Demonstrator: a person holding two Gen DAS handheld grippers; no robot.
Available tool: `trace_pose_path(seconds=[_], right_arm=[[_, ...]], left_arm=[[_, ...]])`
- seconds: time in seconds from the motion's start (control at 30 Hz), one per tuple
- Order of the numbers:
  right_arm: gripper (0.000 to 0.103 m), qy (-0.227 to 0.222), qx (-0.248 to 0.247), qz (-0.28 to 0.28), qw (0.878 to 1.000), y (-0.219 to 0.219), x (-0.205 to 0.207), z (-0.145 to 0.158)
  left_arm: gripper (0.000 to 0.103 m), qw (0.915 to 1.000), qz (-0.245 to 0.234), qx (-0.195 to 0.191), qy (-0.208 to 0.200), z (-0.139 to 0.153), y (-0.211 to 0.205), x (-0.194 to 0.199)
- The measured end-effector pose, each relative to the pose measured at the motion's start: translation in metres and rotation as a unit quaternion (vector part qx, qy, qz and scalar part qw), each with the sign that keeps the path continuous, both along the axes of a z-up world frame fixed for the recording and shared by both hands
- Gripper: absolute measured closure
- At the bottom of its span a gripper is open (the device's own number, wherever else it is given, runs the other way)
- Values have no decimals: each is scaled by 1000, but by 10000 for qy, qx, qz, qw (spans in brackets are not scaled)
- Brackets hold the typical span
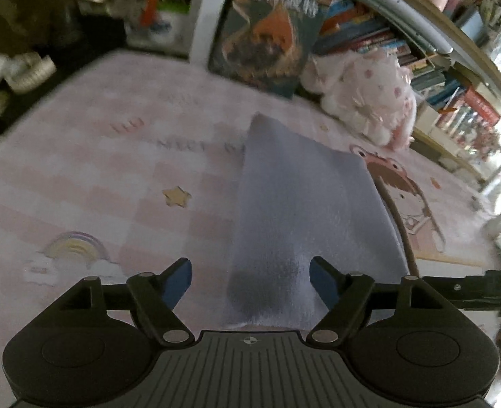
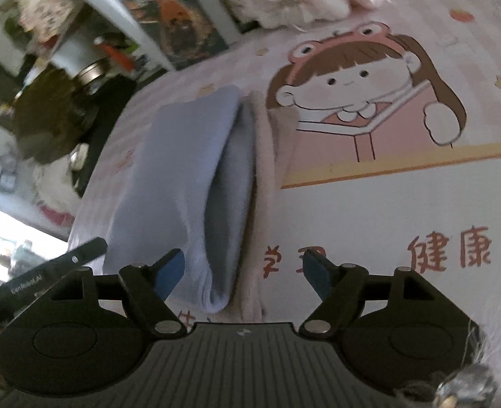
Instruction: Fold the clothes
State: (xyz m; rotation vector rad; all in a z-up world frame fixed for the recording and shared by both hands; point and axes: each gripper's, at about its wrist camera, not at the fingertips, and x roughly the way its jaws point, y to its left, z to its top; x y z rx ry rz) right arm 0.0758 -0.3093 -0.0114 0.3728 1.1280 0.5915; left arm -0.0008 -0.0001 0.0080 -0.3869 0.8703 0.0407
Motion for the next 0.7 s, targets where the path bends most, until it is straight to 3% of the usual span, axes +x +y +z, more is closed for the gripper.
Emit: trace_pose_path(seconds=[0.3, 0.37, 0.43, 0.5, 0.6, 0.63, 0.7], right_arm=[[33, 218, -98, -667, 9975, 23, 3, -8], [44, 243, -134, -757, 9967, 29, 2, -11], [49, 265, -118, -799, 9964, 36, 1, -13], [51, 131, -226, -786, 9966, 41, -1, -10], [67, -219, -421, -680, 9966, 48, -6, -1], [73, -382, -500, -592, 9963, 49, -8, 2], [76, -598, -608, -415, 9955, 52, -12, 8]], left_arm=[[25, 9880, -445, -1434, 372, -33, 31, 37], [27, 9841, -475, -1656, 421, -38, 32, 43], [30, 9807, -497, -1838, 436, -40, 31, 48], [38, 9819, -469, -1768, 486, -39, 30, 49], [52, 9866, -618, -1468, 353, -30, 25, 44], [53, 9891, -727, -1251, 284, -25, 21, 42], [52, 9918, -912, -880, 182, -17, 14, 40]])
